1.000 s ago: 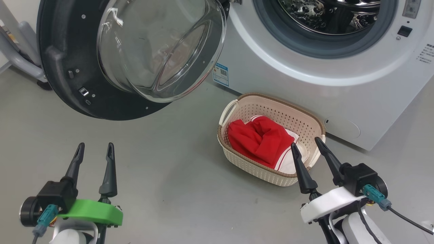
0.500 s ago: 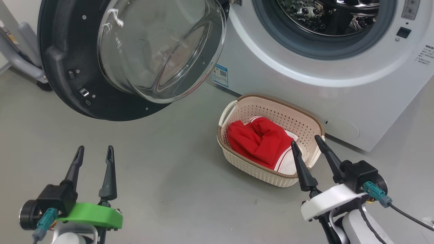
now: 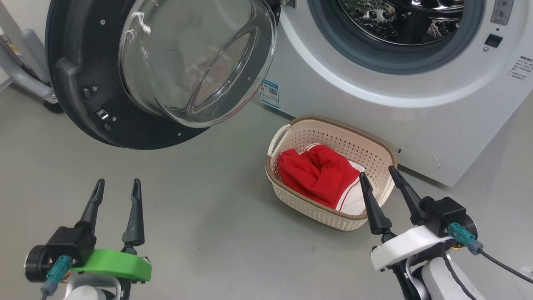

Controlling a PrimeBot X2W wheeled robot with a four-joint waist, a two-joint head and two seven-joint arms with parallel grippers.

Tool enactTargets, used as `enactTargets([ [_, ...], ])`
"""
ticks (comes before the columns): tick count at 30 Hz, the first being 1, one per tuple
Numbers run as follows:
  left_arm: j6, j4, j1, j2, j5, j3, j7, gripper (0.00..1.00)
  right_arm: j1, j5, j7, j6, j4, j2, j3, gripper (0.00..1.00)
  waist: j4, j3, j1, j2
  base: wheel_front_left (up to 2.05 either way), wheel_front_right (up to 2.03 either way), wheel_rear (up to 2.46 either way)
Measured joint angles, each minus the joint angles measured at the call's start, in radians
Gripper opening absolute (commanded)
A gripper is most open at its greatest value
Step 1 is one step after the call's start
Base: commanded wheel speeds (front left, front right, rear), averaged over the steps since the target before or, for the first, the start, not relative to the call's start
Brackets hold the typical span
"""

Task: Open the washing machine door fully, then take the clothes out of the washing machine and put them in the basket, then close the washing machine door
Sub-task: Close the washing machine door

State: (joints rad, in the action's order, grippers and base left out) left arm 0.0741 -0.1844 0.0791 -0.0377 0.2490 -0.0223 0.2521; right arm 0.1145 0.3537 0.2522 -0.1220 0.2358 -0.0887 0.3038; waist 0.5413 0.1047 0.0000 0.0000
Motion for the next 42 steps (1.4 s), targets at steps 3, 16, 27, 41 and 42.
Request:
enactTargets([
  [3,-0.001,0.000,0.000,0.000,0.000,0.000,0.000,1.00,0.000,0.004,0.000,0.000,0.000,0.000,-0.001,1.00,0.000,0.000,0.0000,0.0000,0.00,0.00,0.00],
  [16,-0.011,0.004,0.000,0.000,0.000,0.004,0.000,1.00,0.002,0.006,0.000,0.000,0.002,0.000,0.000,1.00,0.001,0.002,0.0000,0.0000,0.00,0.00,0.00],
  [27,-0.018,0.000,0.000,0.000,-0.013,0.004,0.000,0.00,0.004,0.007,0.000,0.000,0.004,-0.002,0.000,1.00,0.001,0.002,0.0001,0.0000,0.00,0.00,0.00],
  [41,-0.025,0.048,0.001,0.001,0.010,0.060,0.000,0.00,0.025,-0.013,0.000,0.000,-0.006,-0.012,0.024,1.00,-0.011,0.057,0.0001,0.0000,0.00,0.00,0.00],
  [42,-0.025,0.059,0.002,0.001,0.010,0.067,0.000,0.00,0.029,-0.015,0.000,0.000,-0.009,-0.016,0.024,1.00,-0.015,0.063,0.0001,0.0000,0.00,0.00,0.00],
])
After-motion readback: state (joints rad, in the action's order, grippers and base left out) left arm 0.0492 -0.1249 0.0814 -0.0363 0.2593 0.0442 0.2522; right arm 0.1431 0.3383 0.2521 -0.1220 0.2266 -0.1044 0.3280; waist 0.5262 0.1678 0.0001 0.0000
